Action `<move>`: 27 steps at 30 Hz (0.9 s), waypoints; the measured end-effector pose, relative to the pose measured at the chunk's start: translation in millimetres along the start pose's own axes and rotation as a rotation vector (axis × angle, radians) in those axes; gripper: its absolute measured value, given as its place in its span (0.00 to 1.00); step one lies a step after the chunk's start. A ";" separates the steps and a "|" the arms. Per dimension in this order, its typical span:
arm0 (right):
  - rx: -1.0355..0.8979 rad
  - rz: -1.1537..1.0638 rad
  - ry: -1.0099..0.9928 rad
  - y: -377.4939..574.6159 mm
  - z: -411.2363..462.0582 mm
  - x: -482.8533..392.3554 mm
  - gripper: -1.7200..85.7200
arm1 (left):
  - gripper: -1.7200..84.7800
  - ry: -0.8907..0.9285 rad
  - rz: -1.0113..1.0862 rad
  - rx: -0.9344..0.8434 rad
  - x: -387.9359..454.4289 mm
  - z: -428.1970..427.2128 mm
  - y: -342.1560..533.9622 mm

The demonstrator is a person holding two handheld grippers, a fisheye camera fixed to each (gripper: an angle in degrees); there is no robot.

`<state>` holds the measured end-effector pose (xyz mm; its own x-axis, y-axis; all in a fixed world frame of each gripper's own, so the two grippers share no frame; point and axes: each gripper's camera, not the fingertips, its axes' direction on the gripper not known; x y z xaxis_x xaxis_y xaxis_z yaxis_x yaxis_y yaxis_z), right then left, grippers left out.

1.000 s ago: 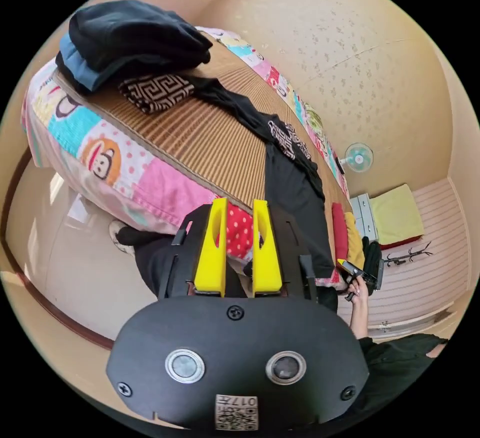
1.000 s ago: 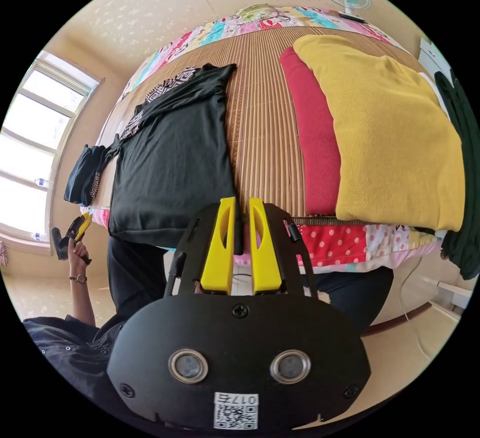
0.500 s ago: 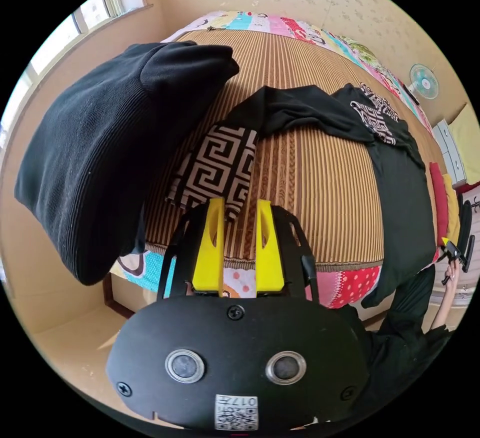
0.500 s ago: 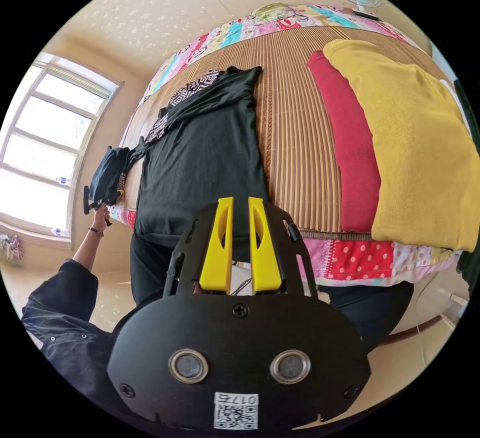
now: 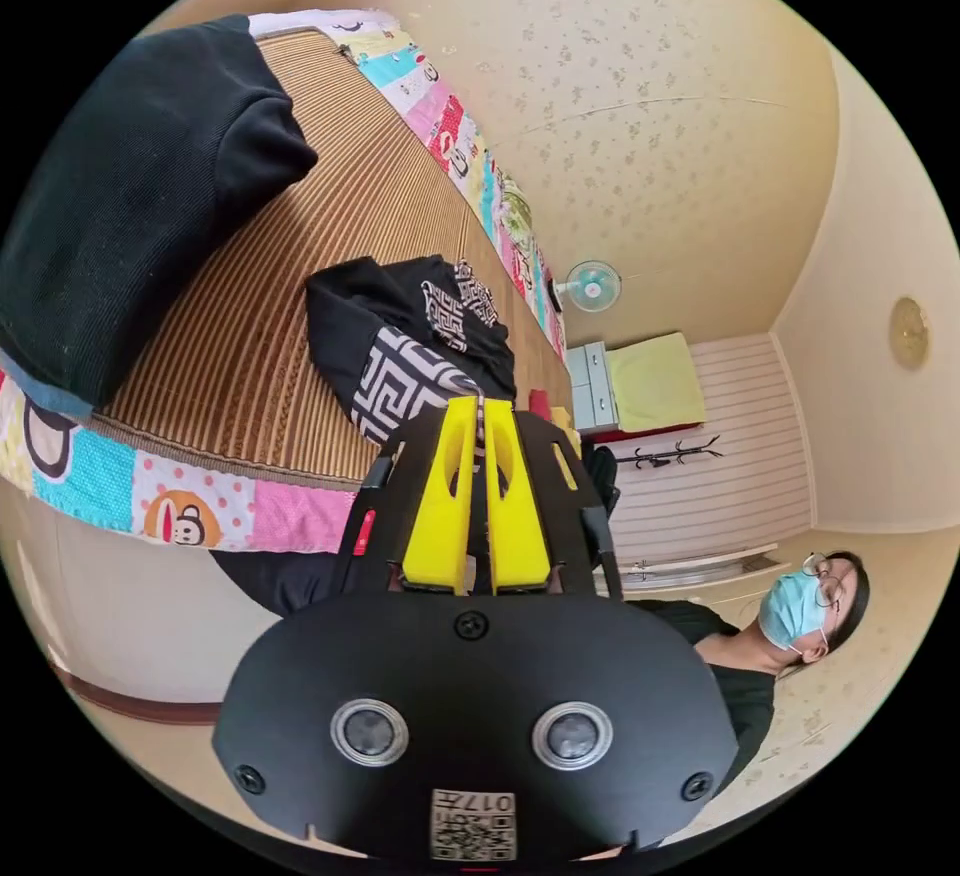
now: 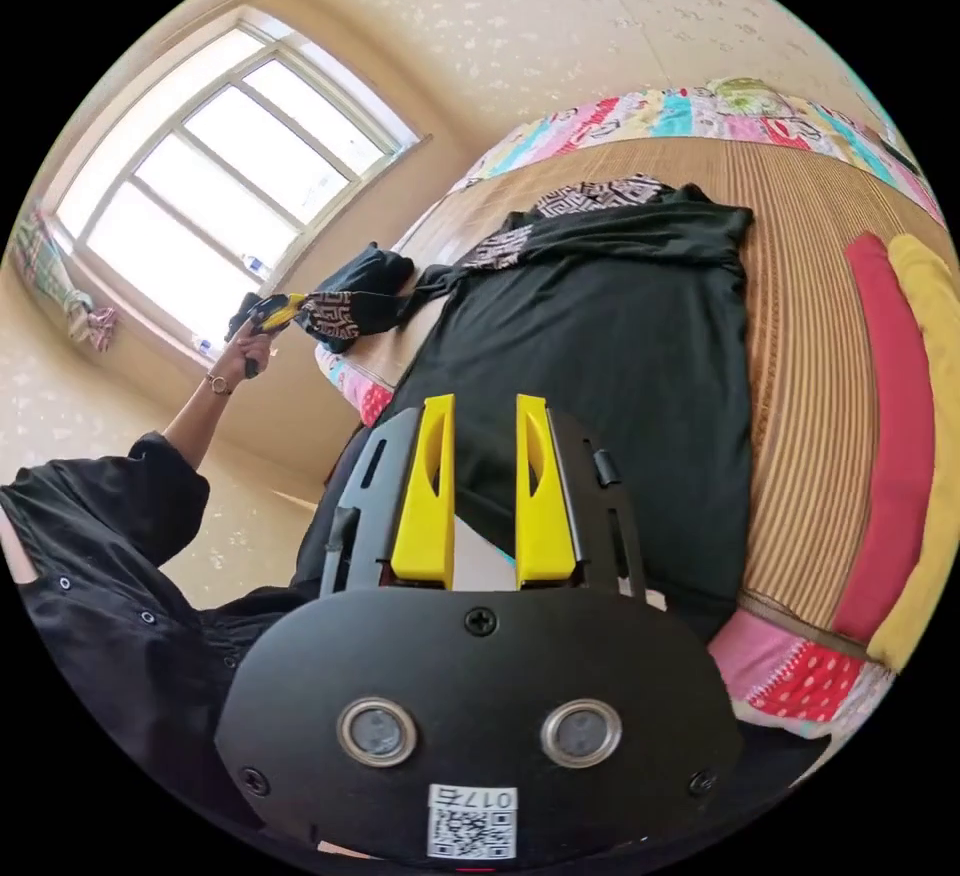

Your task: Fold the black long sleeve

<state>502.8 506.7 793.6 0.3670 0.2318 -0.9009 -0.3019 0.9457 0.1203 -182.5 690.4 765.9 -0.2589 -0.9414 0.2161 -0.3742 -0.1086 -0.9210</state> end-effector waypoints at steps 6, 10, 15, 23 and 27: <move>0.049 -0.320 -0.173 -44.0 58.9 -123.7 0.17 | 0.01 0.142 0.024 -0.001 29.4 7.0 8.1; -0.014 -0.464 -0.267 -105.5 95.2 -195.9 0.21 | 0.01 0.262 0.042 0.008 29.9 10.0 10.4; -0.128 -0.533 -0.082 -155.8 138.3 -243.8 0.15 | 0.03 0.336 0.032 0.080 17.1 5.0 15.6; -0.180 -0.483 -0.192 -286.0 123.8 -229.2 0.04 | 0.16 0.086 0.096 0.385 6.1 -25.8 62.8; -0.162 -0.461 -0.272 -362.0 97.5 -215.7 0.04 | 0.16 0.023 0.062 0.388 -19.1 32.2 73.0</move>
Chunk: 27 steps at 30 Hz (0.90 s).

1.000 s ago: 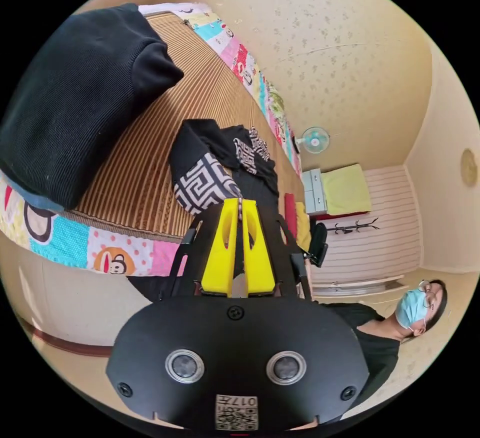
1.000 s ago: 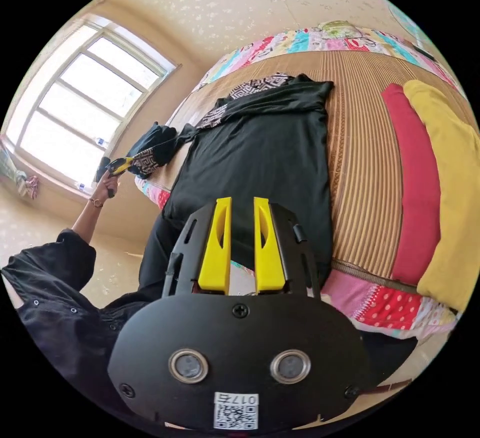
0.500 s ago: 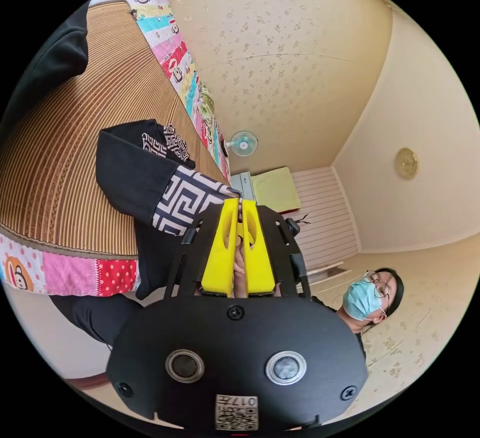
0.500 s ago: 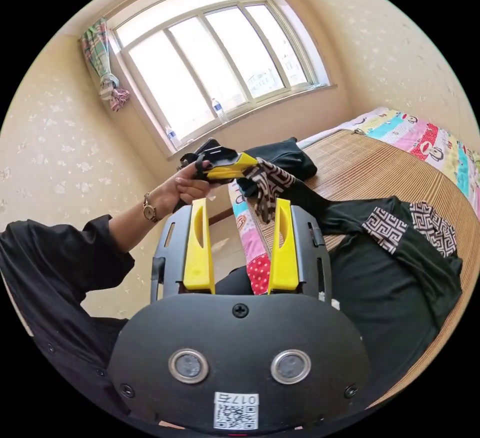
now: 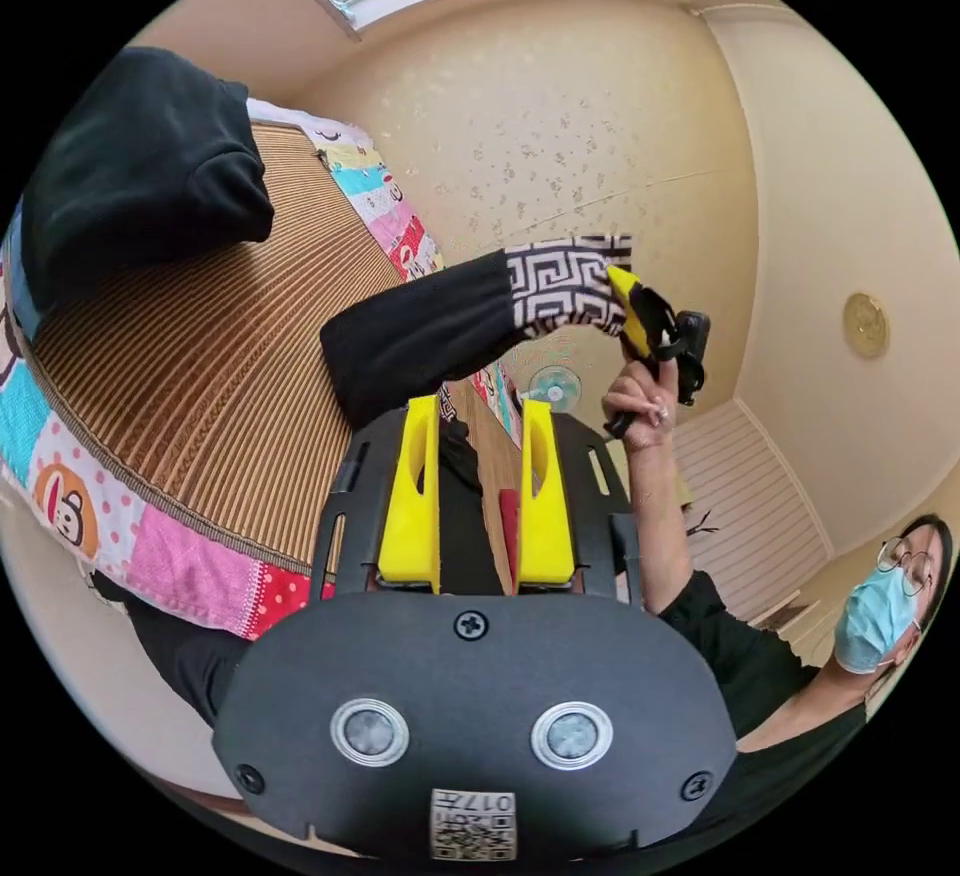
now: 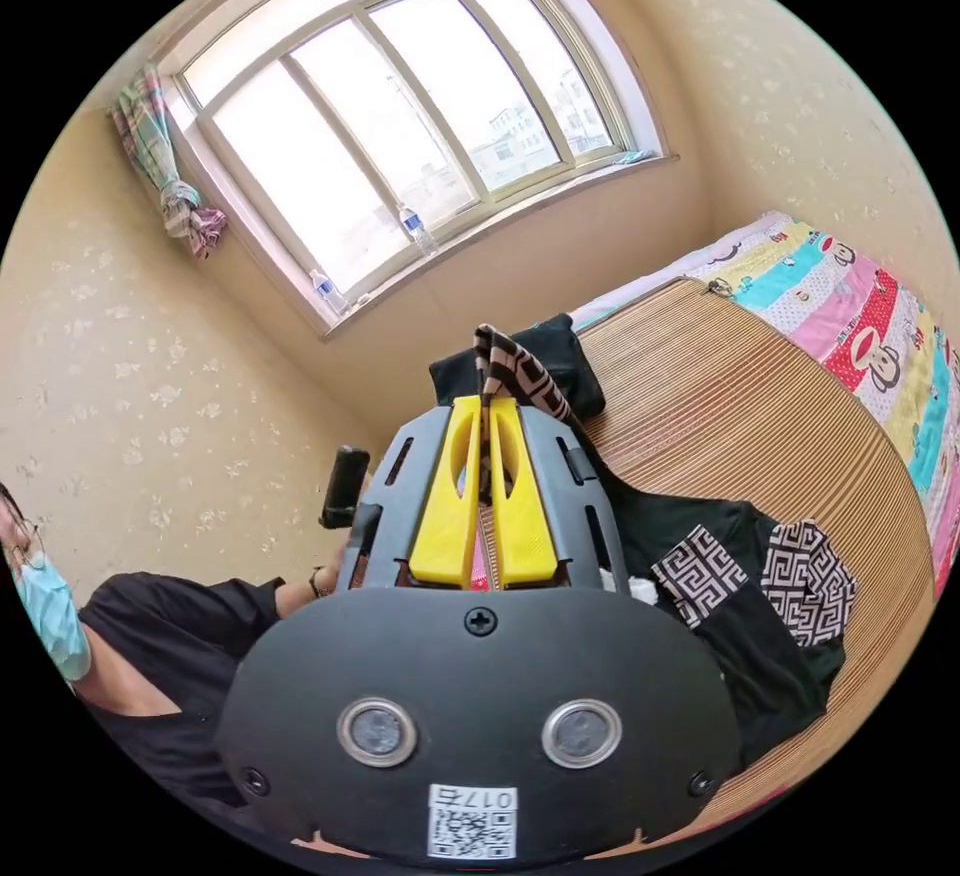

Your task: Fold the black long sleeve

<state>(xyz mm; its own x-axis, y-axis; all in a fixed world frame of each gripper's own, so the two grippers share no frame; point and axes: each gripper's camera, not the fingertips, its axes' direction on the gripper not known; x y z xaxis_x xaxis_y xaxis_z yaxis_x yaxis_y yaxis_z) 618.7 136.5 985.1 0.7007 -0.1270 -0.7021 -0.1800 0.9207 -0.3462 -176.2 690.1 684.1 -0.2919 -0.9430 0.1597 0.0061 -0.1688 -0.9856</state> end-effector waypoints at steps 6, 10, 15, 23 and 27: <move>0.117 0.103 -0.023 -19.2 -110.5 78.6 0.04 | 0.16 0.051 -0.061 -0.124 -44.5 101.7 42.3; 0.235 0.284 -0.026 44.2 -186.3 165.2 0.04 | 0.15 -0.019 -0.011 -0.204 -56.0 155.3 59.4; 0.344 0.409 -0.016 158.3 -230.1 267.2 0.04 | 0.15 -0.153 0.040 -0.221 -71.0 200.8 87.5; 0.362 0.656 0.040 315.0 -216.9 403.7 0.04 | 0.14 -0.215 0.077 -0.246 -97.3 238.0 120.1; 0.272 0.769 0.081 317.9 -212.7 427.0 0.04 | 0.12 -0.202 0.104 -0.214 -108.7 245.5 132.0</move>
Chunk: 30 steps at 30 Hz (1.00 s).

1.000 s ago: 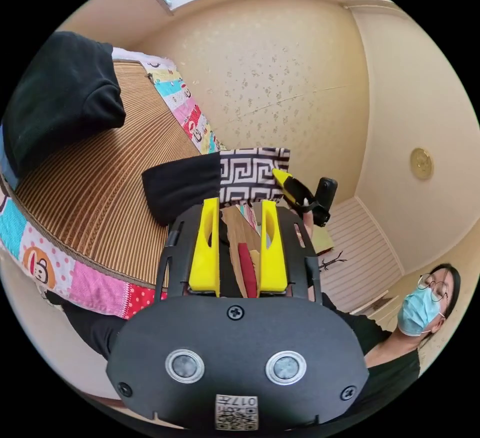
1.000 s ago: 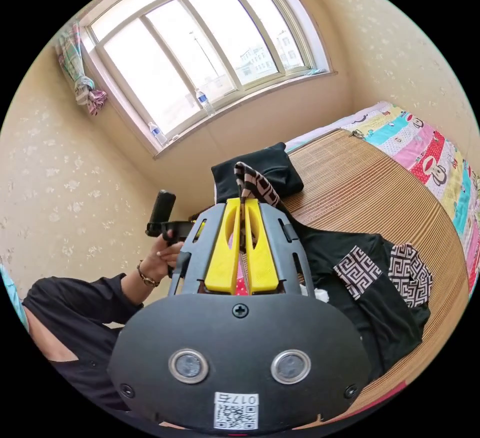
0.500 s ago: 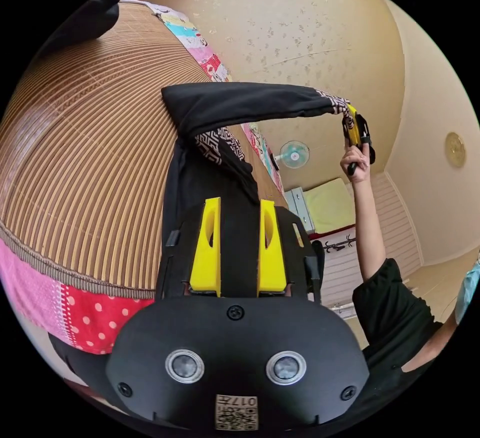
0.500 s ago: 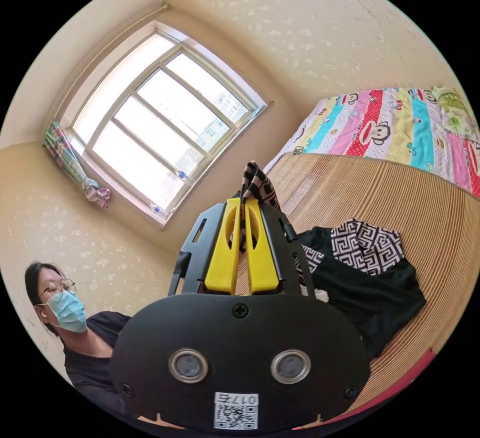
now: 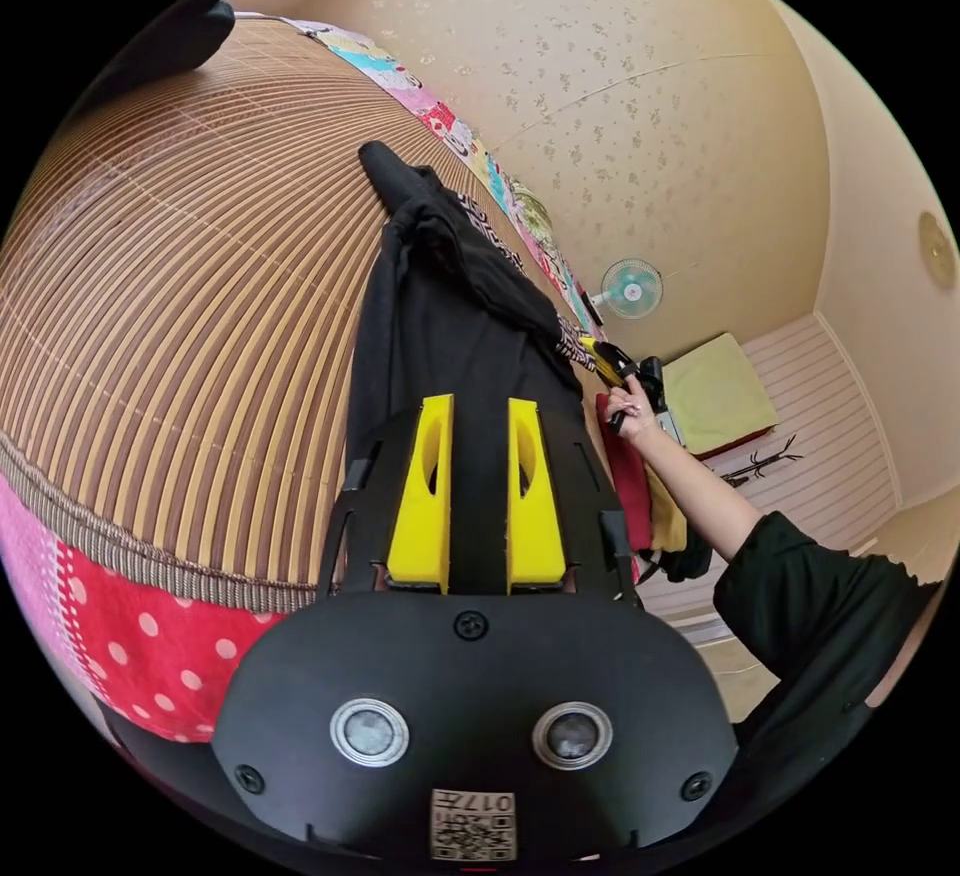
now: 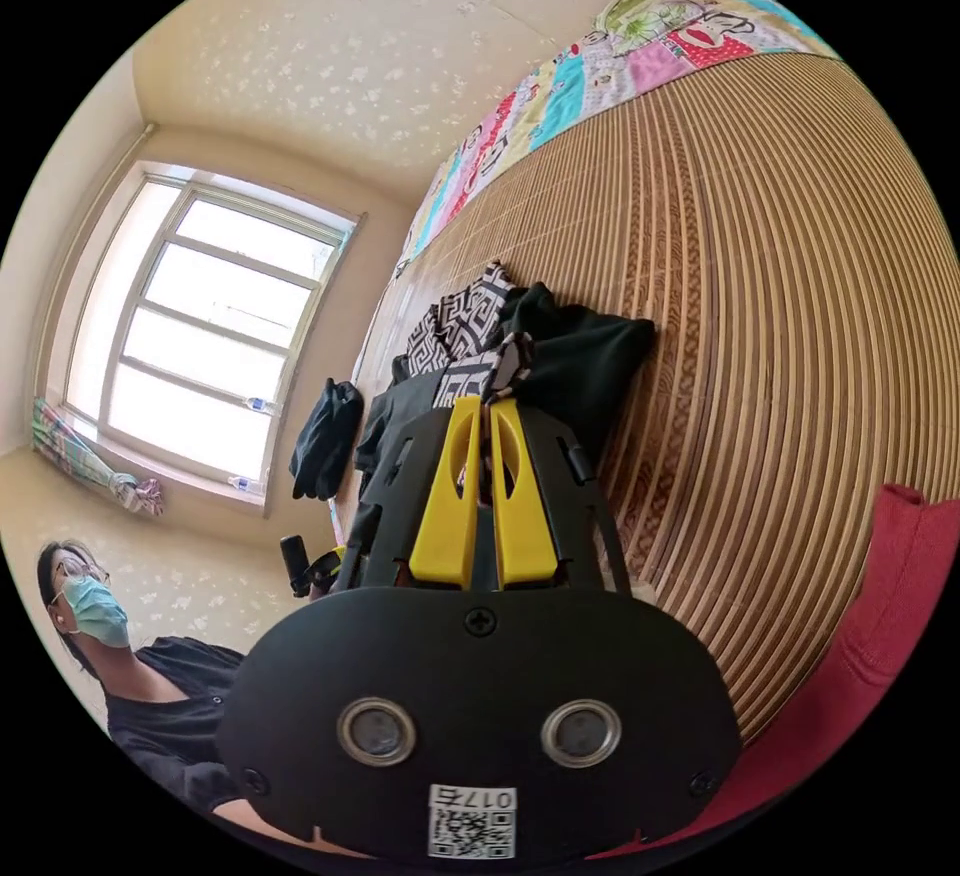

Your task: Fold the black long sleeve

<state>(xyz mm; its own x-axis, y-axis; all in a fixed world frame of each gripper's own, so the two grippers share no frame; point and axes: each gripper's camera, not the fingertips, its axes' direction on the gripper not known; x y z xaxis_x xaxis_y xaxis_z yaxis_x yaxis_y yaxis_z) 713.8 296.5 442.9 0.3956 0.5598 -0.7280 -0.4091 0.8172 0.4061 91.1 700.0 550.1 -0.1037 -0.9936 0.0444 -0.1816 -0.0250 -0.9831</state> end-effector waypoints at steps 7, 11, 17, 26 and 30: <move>-0.025 0.046 -0.010 -15.6 -9.6 -5.2 0.04 | 0.11 -0.007 0.019 0.008 -5.3 19.7 7.3; -0.046 0.075 0.166 -13.1 -2.1 1.1 0.05 | 0.11 0.006 0.018 0.010 -10.8 31.3 9.3; -0.017 0.099 0.223 -10.5 -11.2 -26.4 0.11 | 0.12 0.006 0.005 0.016 -9.6 42.6 10.4; -0.046 -0.149 0.409 123.3 -56.9 -150.9 0.11 | 0.16 -0.198 0.117 -0.026 27.3 -26.5 30.5; -0.114 -0.205 0.493 207.0 -59.6 -180.0 0.11 | 0.16 -0.298 0.109 -0.136 24.0 -49.4 49.3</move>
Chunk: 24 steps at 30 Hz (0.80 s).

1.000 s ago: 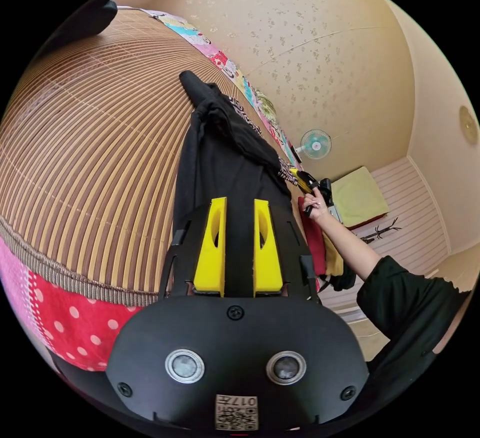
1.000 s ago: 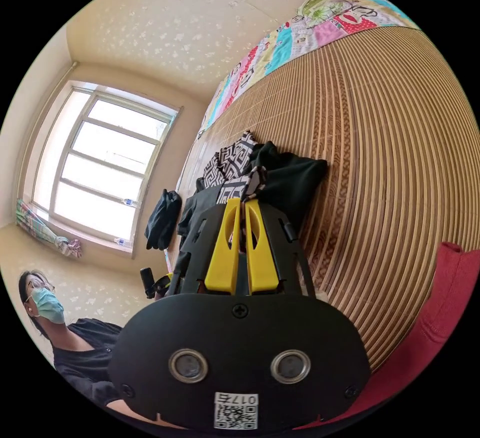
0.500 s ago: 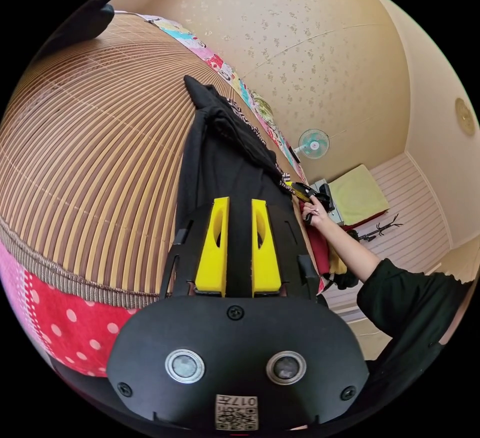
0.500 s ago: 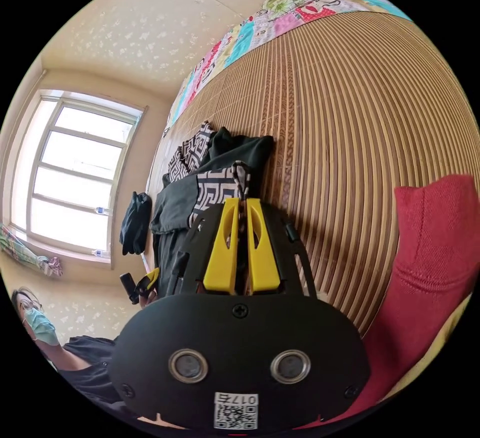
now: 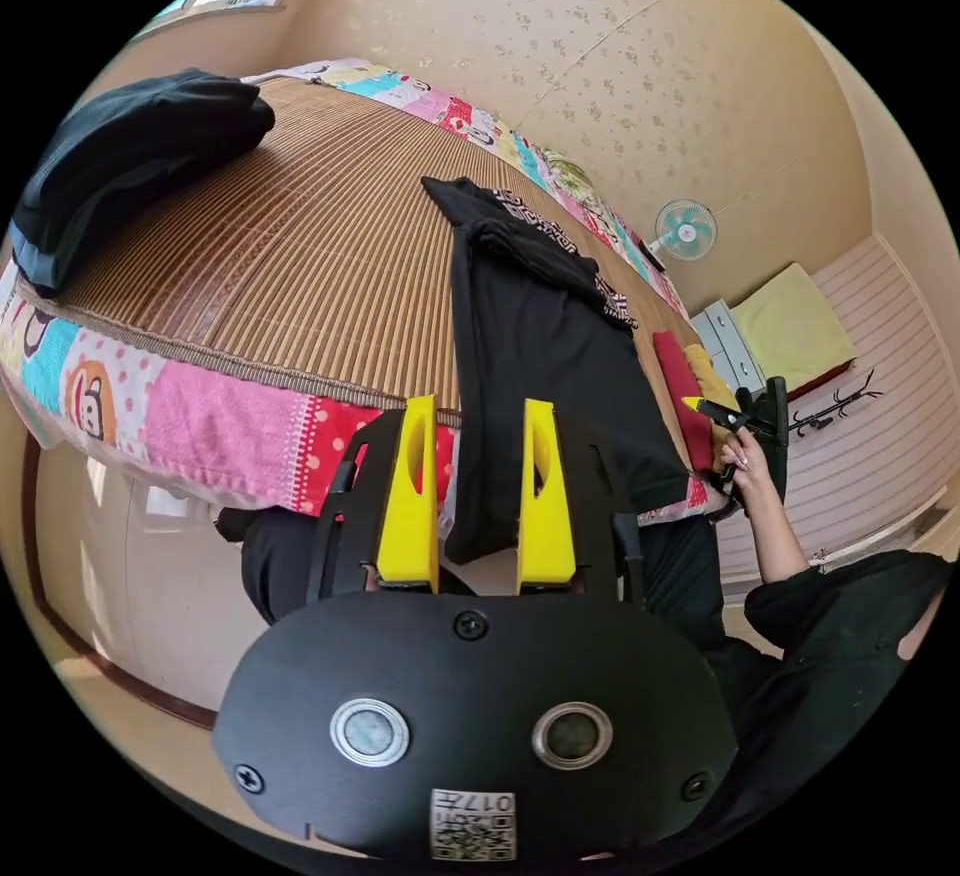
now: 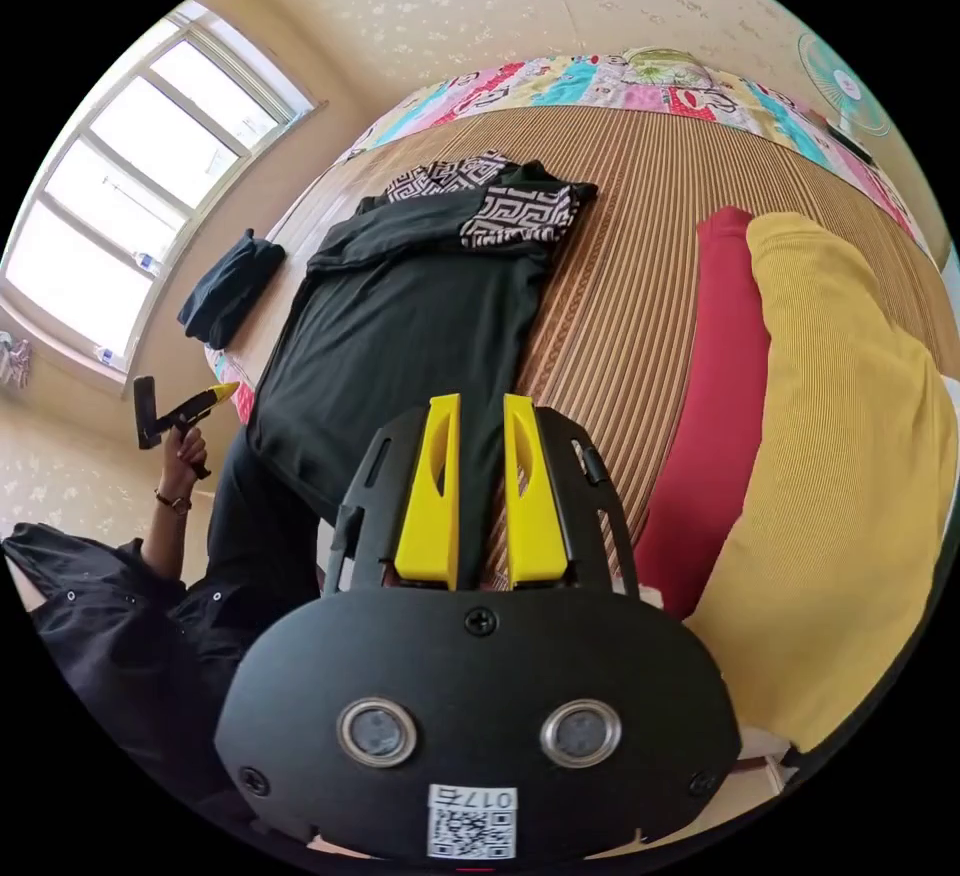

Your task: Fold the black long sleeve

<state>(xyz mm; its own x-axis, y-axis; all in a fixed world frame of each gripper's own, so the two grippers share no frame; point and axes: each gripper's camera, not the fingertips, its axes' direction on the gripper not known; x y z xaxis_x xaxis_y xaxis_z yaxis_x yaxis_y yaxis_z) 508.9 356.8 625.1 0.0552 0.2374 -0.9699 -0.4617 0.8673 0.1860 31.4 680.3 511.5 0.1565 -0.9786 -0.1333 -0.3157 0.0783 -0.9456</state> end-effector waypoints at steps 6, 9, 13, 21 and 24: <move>0.044 0.073 -0.066 93.4 -22.8 -17.9 0.09 | 0.16 0.022 -0.049 -0.124 -12.5 0.5 23.7; 0.079 0.124 -0.101 116.2 -32.0 -17.9 0.08 | 0.16 0.039 -0.012 -0.223 -4.9 18.6 22.8; 0.115 0.135 -0.144 132.6 -48.9 -25.1 0.08 | 0.16 -0.024 0.036 -0.326 5.1 41.4 16.9; 0.134 0.136 -0.141 155.7 -86.0 -34.9 0.08 | 0.07 0.037 0.001 -0.365 -6.4 52.2 12.0; 0.132 0.169 -0.156 165.3 -97.0 -27.2 0.09 | 0.06 0.135 0.005 -0.338 -15.6 32.6 12.9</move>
<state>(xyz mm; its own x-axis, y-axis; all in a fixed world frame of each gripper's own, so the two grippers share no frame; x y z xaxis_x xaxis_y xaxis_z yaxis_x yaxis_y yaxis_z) 345.2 451.2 666.9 0.1276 0.4390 -0.8894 -0.3573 0.8569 0.3717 55.4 702.8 491.7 0.0366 -0.9965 -0.0757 -0.6110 0.0376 -0.7908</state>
